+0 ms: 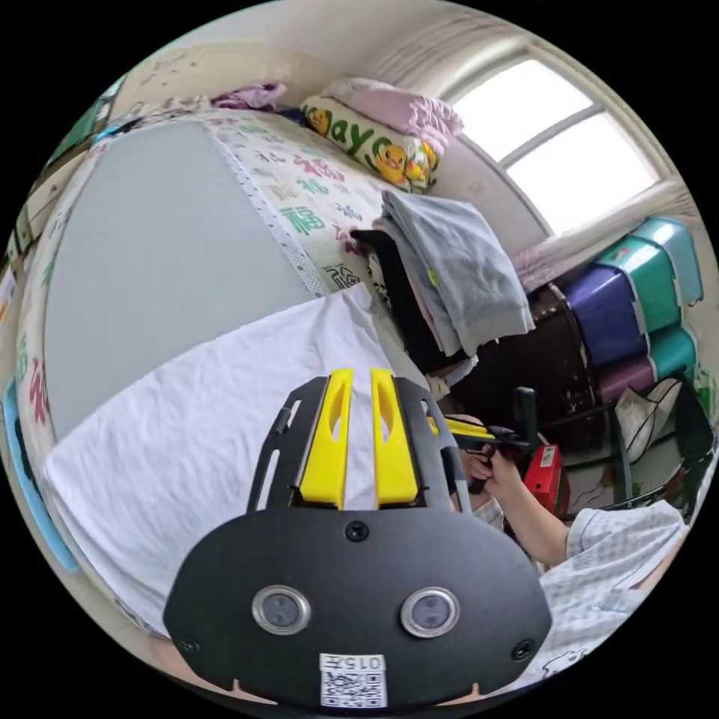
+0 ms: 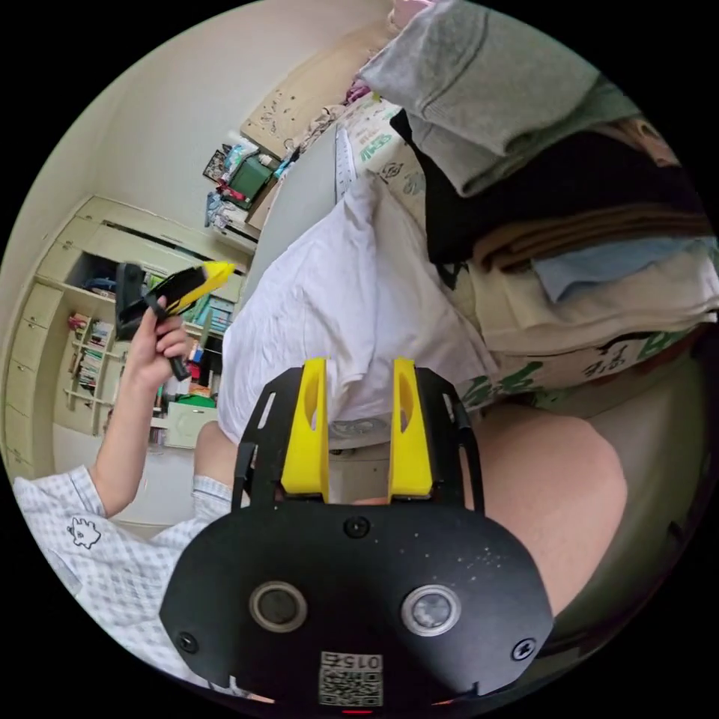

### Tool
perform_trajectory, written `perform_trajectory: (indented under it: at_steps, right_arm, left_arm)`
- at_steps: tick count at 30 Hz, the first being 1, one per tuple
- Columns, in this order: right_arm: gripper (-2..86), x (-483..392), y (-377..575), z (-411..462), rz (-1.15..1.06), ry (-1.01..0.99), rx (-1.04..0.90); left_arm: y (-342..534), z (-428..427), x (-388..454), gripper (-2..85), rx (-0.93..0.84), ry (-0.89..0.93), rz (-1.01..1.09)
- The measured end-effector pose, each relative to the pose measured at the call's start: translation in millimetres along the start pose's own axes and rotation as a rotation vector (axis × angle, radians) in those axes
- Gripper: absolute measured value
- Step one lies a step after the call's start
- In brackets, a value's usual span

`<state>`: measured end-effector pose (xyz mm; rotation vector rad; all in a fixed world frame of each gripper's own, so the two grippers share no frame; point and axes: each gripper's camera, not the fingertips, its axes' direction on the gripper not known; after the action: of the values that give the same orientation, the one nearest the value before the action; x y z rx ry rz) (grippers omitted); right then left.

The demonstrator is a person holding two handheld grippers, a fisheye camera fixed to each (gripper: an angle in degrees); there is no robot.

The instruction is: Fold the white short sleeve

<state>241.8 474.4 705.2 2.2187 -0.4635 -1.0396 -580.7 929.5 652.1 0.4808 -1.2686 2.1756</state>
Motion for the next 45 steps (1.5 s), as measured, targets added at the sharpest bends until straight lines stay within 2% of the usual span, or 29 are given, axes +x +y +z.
perform_trajectory:
  at_steps: [2,8,13,17,23,28,31,33,36,39,41,45]
  right_arm:
    - [11.2,-4,0,-5,-0.019,0.021,0.038]
    - [6.0,0,-7,2,-0.008,-0.016,-0.028]
    - [2.7,-2,-10,0,-0.002,-0.021,-0.028]
    - [0.9,-10,-9,-5,-0.039,-0.002,-0.021]
    - [0.2,-17,-6,-10,-0.051,0.049,-0.017]
    - [0.5,-18,-8,-7,-0.045,0.081,-0.025]
    - [1.3,-20,-15,8,-0.036,0.137,-0.085]
    - [2.5,-18,-19,17,-0.006,0.161,-0.118]
    - [5.4,-15,-18,12,0.036,0.136,-0.07]
    - [6.1,-14,-13,-4,0.049,0.112,0.02]
    - [6.2,-24,-21,-19,-0.015,0.08,0.112]
    - [6.9,-44,-70,-21,-0.161,0.082,0.17]
  left_arm:
    - [-76,39,26,7.2,-0.081,-0.054,0.034]
    - [-210,110,51,8.1,-0.158,-0.125,-0.042]
    - [-266,147,49,8.5,-0.206,-0.17,-0.129]
    - [-292,173,44,3.1,-0.275,-0.25,-0.134]
    - [-315,167,35,-0.5,-0.218,-0.227,-0.115]
    - [-313,175,18,-0.4,-0.18,-0.198,-0.145]
    - [-304,197,3,0.3,-0.214,-0.172,-0.157]
    - [-297,204,-8,1.6,-0.234,-0.127,-0.166]
    - [-279,187,-25,6.7,-0.175,-0.044,-0.151]
    - [-234,136,-43,8.2,-0.072,0.005,-0.033]
    - [-175,82,-75,8.3,-0.014,-0.061,0.045]
    - [-59,-6,-170,8.5,0.078,-0.176,-0.08]
